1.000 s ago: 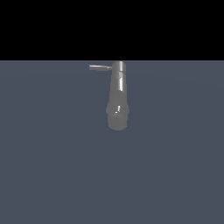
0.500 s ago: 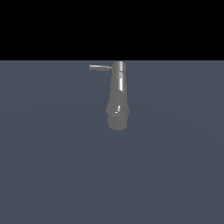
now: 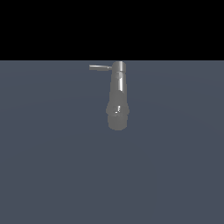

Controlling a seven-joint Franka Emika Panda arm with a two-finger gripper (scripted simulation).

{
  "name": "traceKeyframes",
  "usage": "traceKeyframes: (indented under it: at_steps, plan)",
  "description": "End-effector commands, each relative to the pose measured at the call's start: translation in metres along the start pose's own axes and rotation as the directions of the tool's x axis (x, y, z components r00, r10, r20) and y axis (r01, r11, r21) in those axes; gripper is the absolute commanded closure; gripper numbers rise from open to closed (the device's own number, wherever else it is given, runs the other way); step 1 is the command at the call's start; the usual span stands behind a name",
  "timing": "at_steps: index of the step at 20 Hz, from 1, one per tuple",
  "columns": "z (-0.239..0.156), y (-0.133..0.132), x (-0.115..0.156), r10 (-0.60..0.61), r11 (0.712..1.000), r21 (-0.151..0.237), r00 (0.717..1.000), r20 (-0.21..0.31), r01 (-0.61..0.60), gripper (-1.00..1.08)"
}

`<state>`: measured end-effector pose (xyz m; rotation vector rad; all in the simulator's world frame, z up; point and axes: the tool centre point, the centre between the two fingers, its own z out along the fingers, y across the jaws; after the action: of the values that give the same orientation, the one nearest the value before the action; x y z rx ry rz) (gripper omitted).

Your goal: Turn on the faucet by rotating a designated handle.

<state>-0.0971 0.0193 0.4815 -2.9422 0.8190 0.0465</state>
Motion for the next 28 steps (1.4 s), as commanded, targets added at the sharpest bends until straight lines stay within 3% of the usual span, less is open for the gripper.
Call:
traceKeyframes:
  at_steps: [1,7,14,21,28]
  plan:
    - [0.008,-0.011,0.015,0.068,0.998,0.004,0.998,0.008,-0.068,1.08]
    - [0.03,-0.036,0.051,0.227,0.974,0.002,0.974,0.024,-0.227,1.08]
    - [0.064,-0.065,0.09,0.406,0.914,-0.011,0.913,0.032,-0.406,1.08]
    - [0.105,-0.092,0.126,0.568,0.823,-0.03,0.823,0.024,-0.568,1.08]
    - [0.153,-0.117,0.157,0.708,0.706,-0.047,0.707,0.001,-0.707,1.08]
